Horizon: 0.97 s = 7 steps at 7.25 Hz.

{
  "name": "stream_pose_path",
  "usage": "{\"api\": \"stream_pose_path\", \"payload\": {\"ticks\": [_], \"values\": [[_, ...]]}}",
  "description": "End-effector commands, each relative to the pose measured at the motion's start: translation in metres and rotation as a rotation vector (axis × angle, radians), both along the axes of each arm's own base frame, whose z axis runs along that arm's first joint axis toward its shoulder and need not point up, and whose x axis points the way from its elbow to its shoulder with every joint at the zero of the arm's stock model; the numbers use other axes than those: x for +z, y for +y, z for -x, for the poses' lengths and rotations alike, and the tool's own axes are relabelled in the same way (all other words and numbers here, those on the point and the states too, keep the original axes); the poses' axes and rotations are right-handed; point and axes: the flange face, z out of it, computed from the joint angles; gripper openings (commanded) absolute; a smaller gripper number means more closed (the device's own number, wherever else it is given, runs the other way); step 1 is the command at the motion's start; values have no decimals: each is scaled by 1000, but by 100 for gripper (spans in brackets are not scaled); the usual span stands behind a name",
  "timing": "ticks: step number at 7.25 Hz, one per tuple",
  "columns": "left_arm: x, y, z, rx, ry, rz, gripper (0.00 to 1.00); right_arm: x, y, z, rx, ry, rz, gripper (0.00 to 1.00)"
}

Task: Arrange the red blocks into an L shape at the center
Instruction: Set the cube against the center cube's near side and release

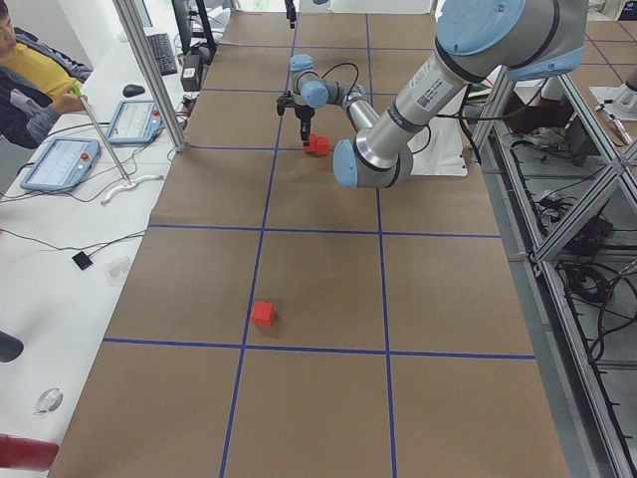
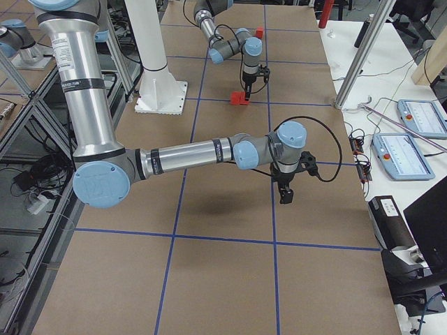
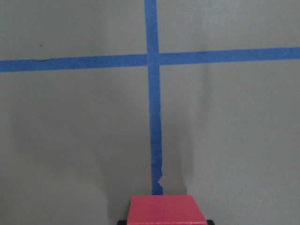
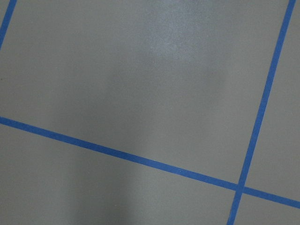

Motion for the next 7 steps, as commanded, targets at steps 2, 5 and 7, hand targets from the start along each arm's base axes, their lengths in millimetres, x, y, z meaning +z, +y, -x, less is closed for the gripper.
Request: {"api": "stream_pose_path", "payload": {"ticks": [2, 5, 7], "values": [[1, 2, -2, 5, -1, 0, 34, 0, 0, 0, 0, 0, 0, 99], [1, 2, -2, 5, -1, 0, 40, 0, 0, 0, 1, 0, 1, 99], [0, 3, -2, 5, -1, 0, 45, 0, 0, 0, 1, 0, 1, 99]]}}
